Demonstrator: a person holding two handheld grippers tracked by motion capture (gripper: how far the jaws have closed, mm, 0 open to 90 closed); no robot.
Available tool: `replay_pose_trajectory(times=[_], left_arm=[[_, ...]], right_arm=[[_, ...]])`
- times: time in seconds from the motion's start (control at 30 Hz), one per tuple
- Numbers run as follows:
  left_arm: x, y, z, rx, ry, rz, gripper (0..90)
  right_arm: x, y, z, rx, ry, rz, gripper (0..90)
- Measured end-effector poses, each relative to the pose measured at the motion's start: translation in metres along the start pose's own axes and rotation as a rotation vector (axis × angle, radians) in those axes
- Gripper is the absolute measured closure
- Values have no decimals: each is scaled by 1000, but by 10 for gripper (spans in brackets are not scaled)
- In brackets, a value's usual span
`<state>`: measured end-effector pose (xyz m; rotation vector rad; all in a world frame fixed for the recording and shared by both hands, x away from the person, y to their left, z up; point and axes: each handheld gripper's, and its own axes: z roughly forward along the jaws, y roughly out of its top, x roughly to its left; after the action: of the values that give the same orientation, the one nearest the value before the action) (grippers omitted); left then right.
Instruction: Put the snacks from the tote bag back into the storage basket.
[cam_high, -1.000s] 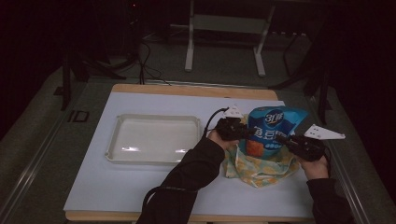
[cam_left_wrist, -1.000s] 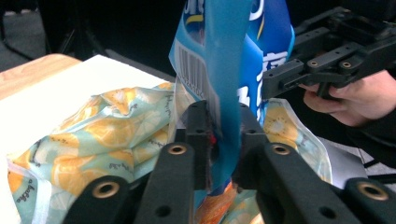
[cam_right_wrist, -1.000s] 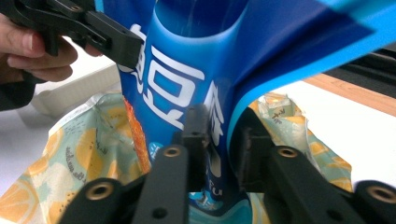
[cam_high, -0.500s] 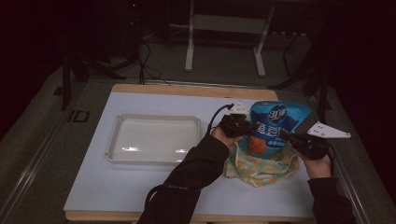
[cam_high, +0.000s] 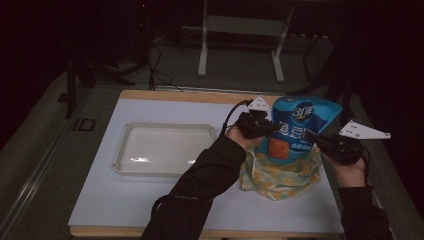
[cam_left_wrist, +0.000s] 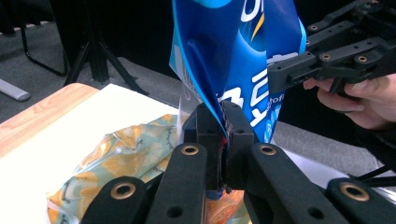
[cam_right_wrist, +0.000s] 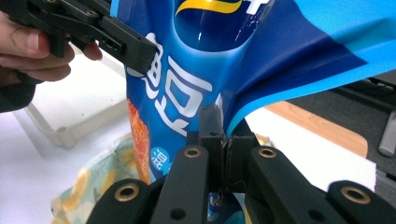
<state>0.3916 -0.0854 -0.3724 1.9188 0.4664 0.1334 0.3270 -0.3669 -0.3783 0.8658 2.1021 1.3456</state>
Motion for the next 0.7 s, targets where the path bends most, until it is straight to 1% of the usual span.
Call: replay_pose_trajectory(times=[0.03,0.07,0.1,0.13,0.27,0.3,0.33,0.37,0.47,0.5,0.53,0.57,0.7], left_arm=[[-1,4,-6,6,3,3,888],[-1,6,-9,3,9,10,889],[-1,7,-12,0,5,-1,889],[-1,8,-15,-1,8,4,889],[1,12,-27,-16,20,-7,889],[1,13,-31,-17,28,-1,889],[1,13,-31,-17,28,-1,890],[4,16,-38,-27,24,-13,890],[5,19,-48,-33,37,-6,892],[6,20,-51,-36,37,-11,892],[6,20,-51,-36,37,-11,892],[6,21,-58,-34,47,-6,892],[7,21,-69,-42,49,-6,892]], right_arm=[[2,5,-1,-1,9,4,889],[3,7,-1,-2,10,-4,889],[5,11,-1,-3,12,-5,889],[6,14,-1,-6,14,-9,889],[11,26,2,-15,19,-1,889],[12,29,3,-14,18,-4,890],[14,33,4,-12,21,-10,890],[16,36,5,-15,20,-13,890],[20,47,7,-17,23,-24,890],[22,50,8,-22,25,-29,890],[23,52,9,-23,26,-37,890],[26,56,10,-21,28,-46,890],[32,63,13,-28,38,-62,892]])
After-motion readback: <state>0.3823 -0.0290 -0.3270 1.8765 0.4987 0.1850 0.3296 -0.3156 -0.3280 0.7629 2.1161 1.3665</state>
